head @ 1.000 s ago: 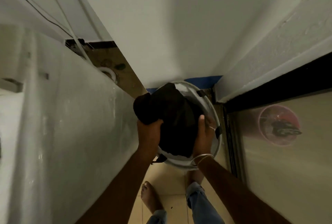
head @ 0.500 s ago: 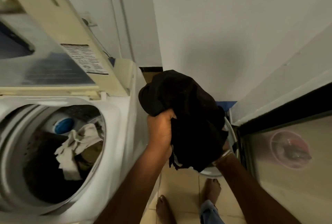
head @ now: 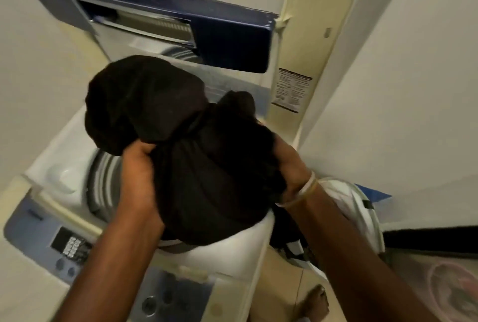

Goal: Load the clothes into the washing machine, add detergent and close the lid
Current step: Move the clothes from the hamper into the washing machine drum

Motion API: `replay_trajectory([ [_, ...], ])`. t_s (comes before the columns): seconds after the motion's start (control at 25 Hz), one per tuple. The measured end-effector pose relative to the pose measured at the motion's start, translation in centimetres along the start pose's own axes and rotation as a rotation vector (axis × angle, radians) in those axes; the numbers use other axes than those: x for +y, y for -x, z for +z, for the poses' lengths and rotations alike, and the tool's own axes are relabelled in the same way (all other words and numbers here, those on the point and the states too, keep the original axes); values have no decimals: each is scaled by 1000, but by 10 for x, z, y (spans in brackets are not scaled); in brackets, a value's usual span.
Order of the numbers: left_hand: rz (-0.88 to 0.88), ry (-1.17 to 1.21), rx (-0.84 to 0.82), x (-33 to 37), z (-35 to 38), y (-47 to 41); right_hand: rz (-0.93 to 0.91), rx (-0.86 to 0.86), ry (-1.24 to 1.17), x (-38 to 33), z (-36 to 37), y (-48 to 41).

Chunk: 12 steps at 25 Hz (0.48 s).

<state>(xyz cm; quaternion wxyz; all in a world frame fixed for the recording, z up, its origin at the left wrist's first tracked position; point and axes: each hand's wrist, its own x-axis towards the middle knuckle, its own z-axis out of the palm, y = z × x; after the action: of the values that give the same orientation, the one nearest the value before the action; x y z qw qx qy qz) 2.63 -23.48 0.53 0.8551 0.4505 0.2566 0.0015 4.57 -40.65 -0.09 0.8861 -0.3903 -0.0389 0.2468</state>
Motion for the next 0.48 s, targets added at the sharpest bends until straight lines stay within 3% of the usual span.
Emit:
replay_trajectory([
  [0.04,32,-32,5,14,-17,-10,19,-99,31,12,15,-27],
  [0.16,-26,-90,209,35,-90,-61,9,123,410,68,36,-97],
  [0.28,-128,-412,339,13,-131,-97,18,342,740,133,17,-149],
  [0.4,-320,-752,233,-19,-142,-116,451,281,1102,183,-17,-173],
  [0.48,-295,-1015,137,-36,-139,-124,608,201,1349,198,-45,-177],
])
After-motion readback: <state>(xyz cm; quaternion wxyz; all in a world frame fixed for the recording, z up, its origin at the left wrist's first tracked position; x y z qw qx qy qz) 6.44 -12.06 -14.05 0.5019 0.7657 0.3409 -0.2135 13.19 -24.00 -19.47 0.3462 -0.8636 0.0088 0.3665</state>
